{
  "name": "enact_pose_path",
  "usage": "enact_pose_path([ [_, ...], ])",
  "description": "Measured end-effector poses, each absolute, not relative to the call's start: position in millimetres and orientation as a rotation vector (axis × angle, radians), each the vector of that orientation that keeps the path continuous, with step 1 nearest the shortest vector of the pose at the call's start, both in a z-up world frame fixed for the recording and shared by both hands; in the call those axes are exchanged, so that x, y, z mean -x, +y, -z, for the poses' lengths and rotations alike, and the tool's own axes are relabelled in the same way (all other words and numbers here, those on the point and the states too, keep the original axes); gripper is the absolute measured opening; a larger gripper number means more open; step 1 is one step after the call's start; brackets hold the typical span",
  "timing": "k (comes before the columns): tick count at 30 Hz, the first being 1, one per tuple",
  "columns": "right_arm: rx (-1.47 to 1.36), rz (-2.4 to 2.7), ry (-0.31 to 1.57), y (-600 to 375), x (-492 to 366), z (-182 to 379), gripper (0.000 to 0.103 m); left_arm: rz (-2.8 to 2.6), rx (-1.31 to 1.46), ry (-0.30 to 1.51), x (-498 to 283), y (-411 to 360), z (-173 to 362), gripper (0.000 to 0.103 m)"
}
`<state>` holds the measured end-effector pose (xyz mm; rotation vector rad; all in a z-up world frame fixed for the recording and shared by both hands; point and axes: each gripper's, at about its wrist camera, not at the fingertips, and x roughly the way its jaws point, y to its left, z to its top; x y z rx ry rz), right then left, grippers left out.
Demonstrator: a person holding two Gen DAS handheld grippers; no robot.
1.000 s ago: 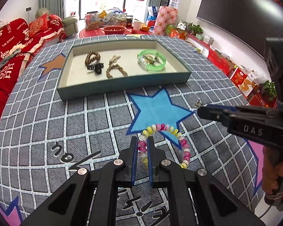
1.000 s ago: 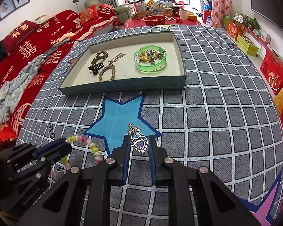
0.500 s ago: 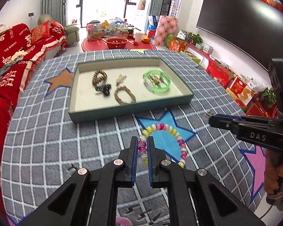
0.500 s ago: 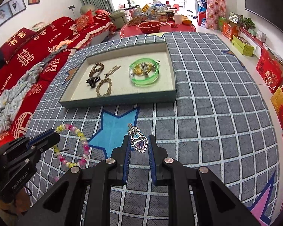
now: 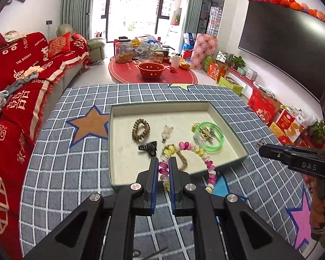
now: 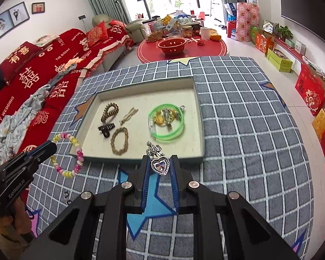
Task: Organize jewelry
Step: 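Carry the bead bracelet and heart pendant into the tray and open both tools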
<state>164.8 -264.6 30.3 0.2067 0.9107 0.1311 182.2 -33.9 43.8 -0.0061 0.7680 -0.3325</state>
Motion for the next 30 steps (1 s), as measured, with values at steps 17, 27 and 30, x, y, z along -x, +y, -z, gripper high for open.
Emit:
enact_pose_path([
  [17,-0.219,-0.212,1.028,-207,-258,21,0.02,0.25,-0.002,0.882,-257,-34,10,0.023],
  [27,-0.215,-0.148,1.089,-213,-281,55,0.02,0.217,-0.053,0.914,-271,-43,32,0.022],
  [30,-0.191,-0.12,1.08,-216,-284,57,0.02,0.205,-0.074,0.924,-274,-46,36,0.023],
])
